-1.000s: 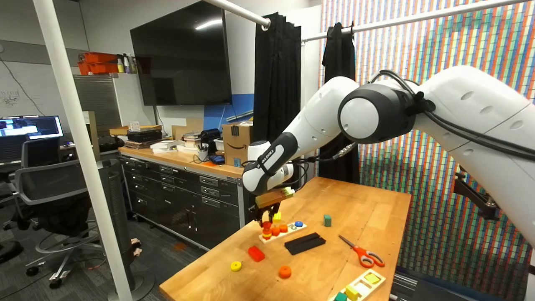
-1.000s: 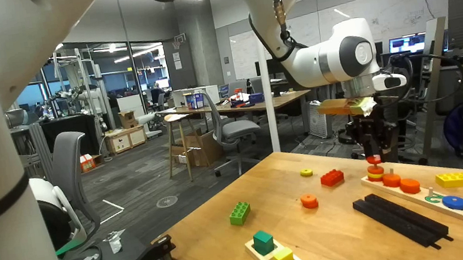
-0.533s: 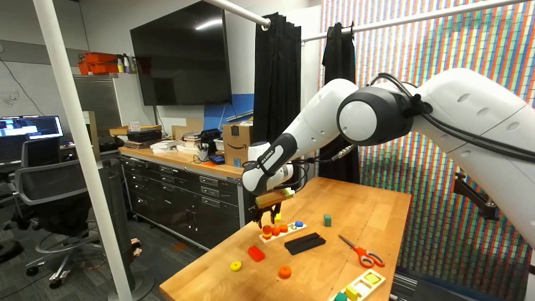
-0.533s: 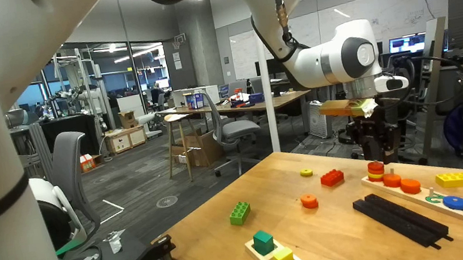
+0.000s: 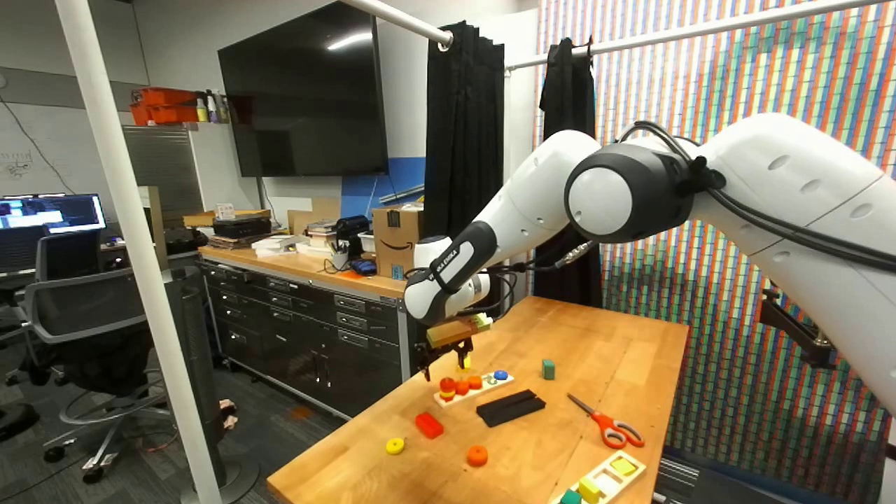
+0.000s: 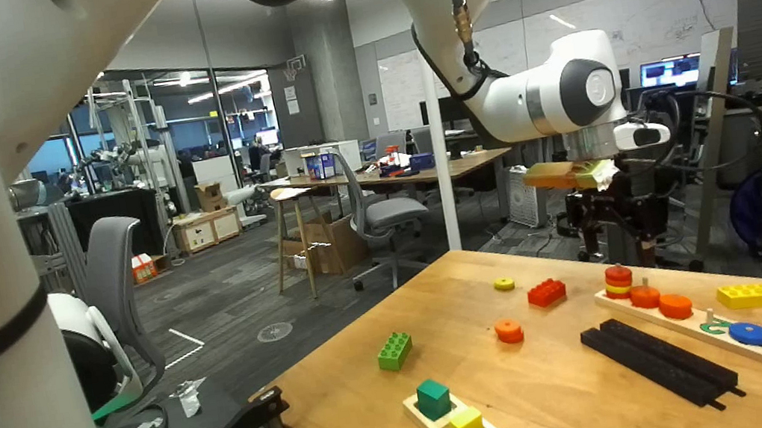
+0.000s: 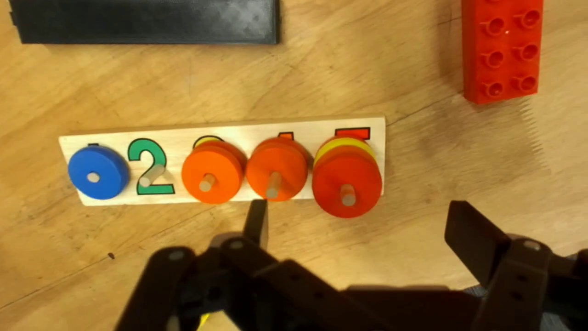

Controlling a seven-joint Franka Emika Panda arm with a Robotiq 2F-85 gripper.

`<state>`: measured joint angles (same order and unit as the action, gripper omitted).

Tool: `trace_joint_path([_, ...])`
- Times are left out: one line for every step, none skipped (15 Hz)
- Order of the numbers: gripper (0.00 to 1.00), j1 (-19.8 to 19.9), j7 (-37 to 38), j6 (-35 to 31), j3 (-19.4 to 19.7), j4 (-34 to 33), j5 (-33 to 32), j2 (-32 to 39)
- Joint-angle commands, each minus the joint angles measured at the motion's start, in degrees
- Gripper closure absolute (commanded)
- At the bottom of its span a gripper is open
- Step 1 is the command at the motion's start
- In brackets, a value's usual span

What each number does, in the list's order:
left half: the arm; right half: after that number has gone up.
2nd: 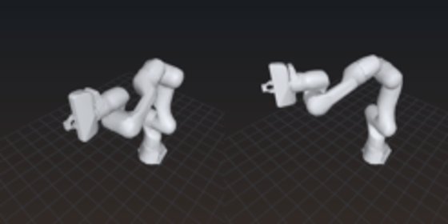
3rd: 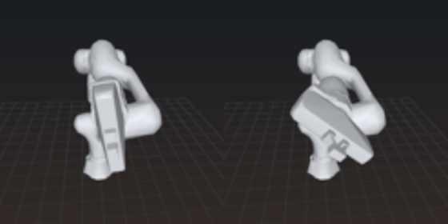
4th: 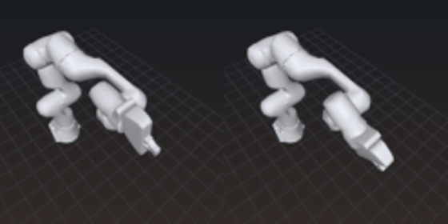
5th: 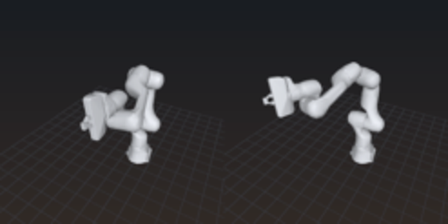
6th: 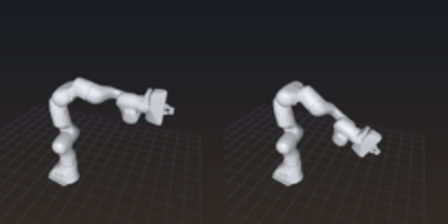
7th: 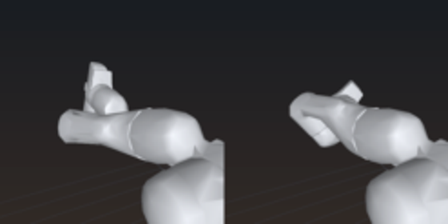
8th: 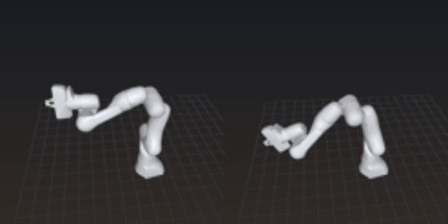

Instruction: Put the yellow block on the middle compartment of the wooden tray and then put an orange block on the first rod of the wooden rack

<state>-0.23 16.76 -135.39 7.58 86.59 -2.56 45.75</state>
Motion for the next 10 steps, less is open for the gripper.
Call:
trace_joint_path([0.00,-3.23,1.60,0.28,0.85,7.26,-1.56,-8.62])
trace_joint_path([0.00,-4.11,2.01,-0.10,0.95,9.69,-2.09,-11.16])
trace_joint_path([0.00,-4.95,2.49,-0.56,0.99,12.61,-2.63,-14.09])
trace_joint_path([0.00,-5.67,3.02,-0.88,0.98,15.03,-3.14,-16.63])
trace_joint_path([0.00,-6.32,3.49,-1.47,0.91,17.99,-3.77,-19.55])
trace_joint_path([0.00,-6.90,3.96,-1.44,0.73,20.55,-4.34,-22.41])
trace_joint_path([0.00,-7.26,4.12,-1.89,0.44,23.48,-4.96,-25.32])
trace_joint_path([0.00,-7.64,4.56,-1.86,0.18,26.35,-5.81,-28.40])
trace_joint_path([0.00,-7.78,4.75,-2.08,-0.11,29.16,-6.51,-31.28])
trace_joint_path([0.00,-7.86,5.09,-1.95,-0.44,32.11,-7.25,-34.41])
